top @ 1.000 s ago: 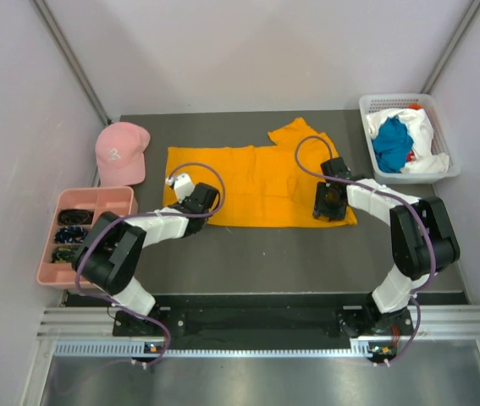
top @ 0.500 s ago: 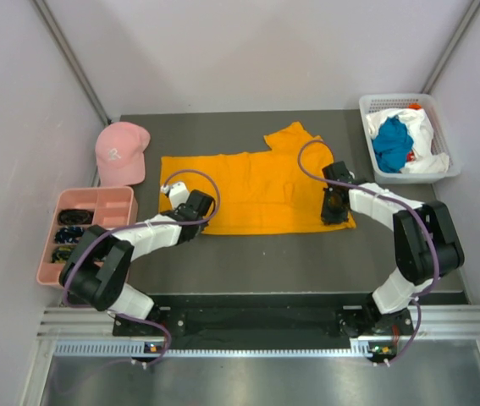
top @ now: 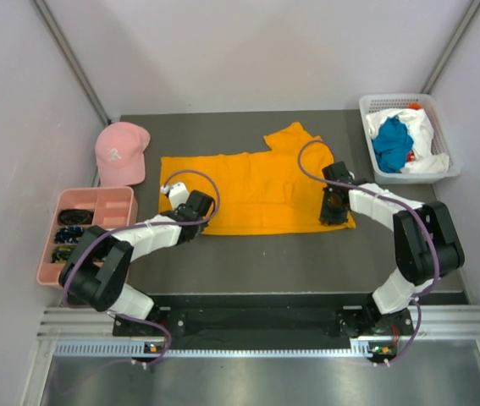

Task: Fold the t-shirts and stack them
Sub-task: Fold the flattened tshirt in 1/3 of the way

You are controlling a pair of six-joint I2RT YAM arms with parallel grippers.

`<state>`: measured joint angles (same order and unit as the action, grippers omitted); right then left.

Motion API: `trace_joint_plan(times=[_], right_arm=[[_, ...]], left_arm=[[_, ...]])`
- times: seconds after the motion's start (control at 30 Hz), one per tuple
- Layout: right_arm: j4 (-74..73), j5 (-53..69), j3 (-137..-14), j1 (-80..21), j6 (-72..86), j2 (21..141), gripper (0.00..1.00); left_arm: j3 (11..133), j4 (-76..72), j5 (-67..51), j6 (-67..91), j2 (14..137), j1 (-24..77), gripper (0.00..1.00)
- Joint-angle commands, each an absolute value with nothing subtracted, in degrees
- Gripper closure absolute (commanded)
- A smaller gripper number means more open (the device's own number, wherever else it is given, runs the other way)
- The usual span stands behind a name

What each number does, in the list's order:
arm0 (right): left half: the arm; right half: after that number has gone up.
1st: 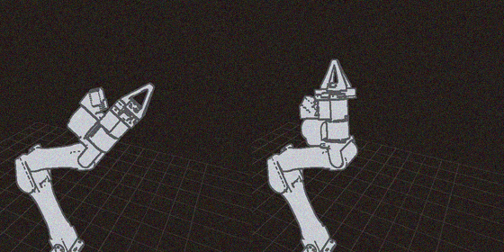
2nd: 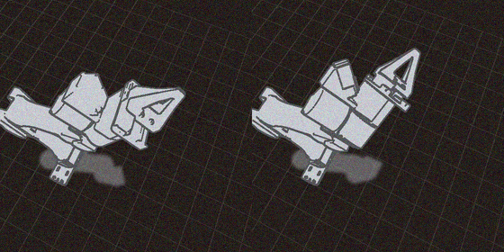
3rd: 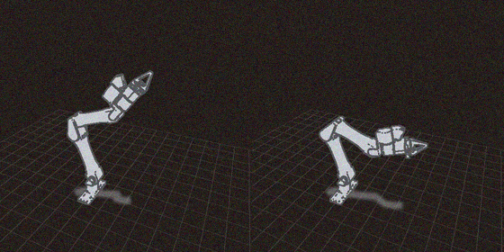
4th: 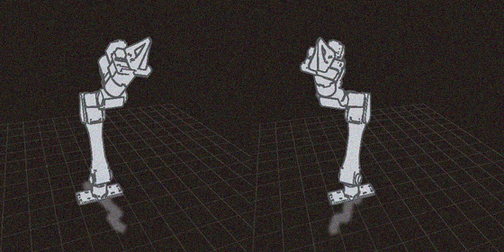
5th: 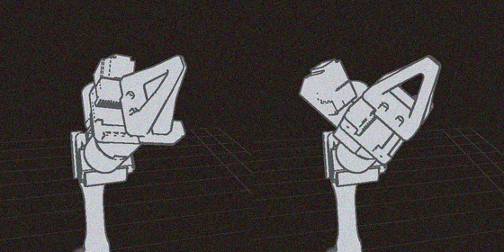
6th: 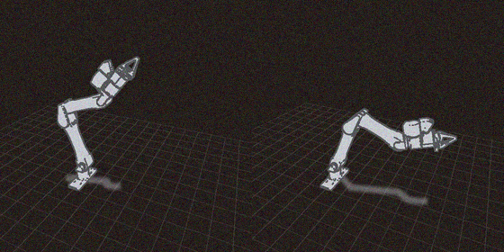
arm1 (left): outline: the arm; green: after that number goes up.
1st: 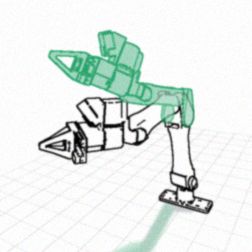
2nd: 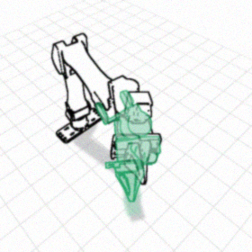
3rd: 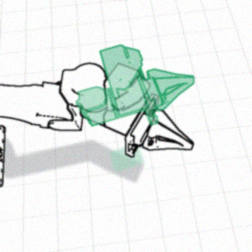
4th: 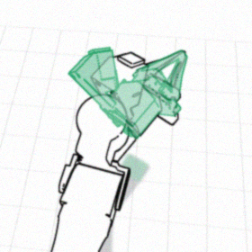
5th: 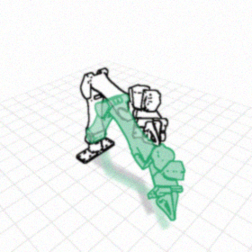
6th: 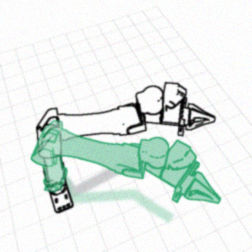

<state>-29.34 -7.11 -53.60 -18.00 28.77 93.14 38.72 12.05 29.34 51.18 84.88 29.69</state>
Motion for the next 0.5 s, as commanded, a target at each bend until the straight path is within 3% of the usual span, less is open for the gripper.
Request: trace_joint_plan(times=[0.0,0.23,0.47], right_arm=[[-31.7,-8.9,-51.9,-18.5,28.8,92.4,0.71],[-33.3,-8.8,-52.4,-18.5,28.8,89.9,0.48],[-33.8,-8.2,-51.4,-18.5,28.3,91.6,0.43]], left_arm=[[37.3,16.0,29.4,50.8,84.0,29.5,1.0],[37.4,15.2,28.9,50.7,84.5,29.5,1.0],[37.4,14.8,28.6,50.8,84.9,29.5,1.0]])
